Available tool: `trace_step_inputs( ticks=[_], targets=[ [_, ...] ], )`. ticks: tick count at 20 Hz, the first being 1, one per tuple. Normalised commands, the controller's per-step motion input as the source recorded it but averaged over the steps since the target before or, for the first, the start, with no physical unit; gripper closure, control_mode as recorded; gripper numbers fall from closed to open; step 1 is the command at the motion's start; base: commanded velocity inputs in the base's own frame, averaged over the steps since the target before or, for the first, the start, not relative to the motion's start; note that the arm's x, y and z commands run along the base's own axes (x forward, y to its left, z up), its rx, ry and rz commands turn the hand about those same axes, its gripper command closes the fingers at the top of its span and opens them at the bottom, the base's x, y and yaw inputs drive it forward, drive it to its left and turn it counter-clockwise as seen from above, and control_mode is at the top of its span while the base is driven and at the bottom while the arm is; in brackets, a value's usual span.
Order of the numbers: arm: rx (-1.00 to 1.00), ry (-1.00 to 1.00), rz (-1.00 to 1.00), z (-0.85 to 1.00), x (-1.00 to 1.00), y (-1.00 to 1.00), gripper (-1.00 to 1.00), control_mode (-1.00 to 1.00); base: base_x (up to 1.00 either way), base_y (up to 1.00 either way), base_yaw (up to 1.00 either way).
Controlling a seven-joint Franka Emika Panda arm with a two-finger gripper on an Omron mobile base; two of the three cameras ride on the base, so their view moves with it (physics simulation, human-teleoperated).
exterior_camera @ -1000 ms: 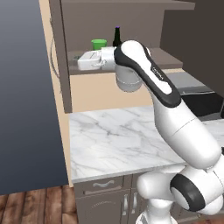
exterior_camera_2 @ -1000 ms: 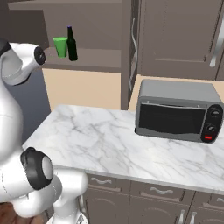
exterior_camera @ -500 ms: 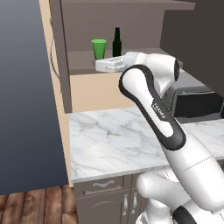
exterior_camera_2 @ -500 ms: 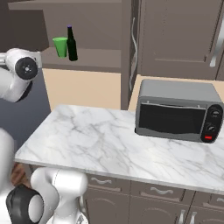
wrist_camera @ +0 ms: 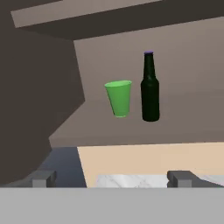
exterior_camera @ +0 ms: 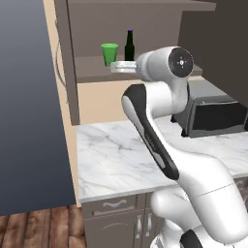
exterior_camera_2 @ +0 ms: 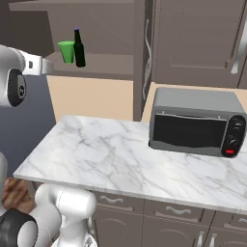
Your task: Open the cabinet directly in front. Then move the beer and the cup to the dining counter with the candle on it.
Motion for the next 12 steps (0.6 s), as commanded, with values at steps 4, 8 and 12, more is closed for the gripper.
trace_step_inputs(
  ticks=[4, 8, 12],
  targets=[
    [0.0, 0.0, -0.01, 0.0, 0.0, 0.0, -1.0, -1.0, 0.0, 0.0, 0.0],
    [0.0, -0.01, 0.01, 0.0, 0.07, -0.39, -1.0, -1.0, 0.0, 0.0, 0.0],
    [0.0, -0.01, 0.0, 0.0, 0.09, -0.71, -1.0, -1.0, 0.0, 0.0, 0.0]
  ],
)
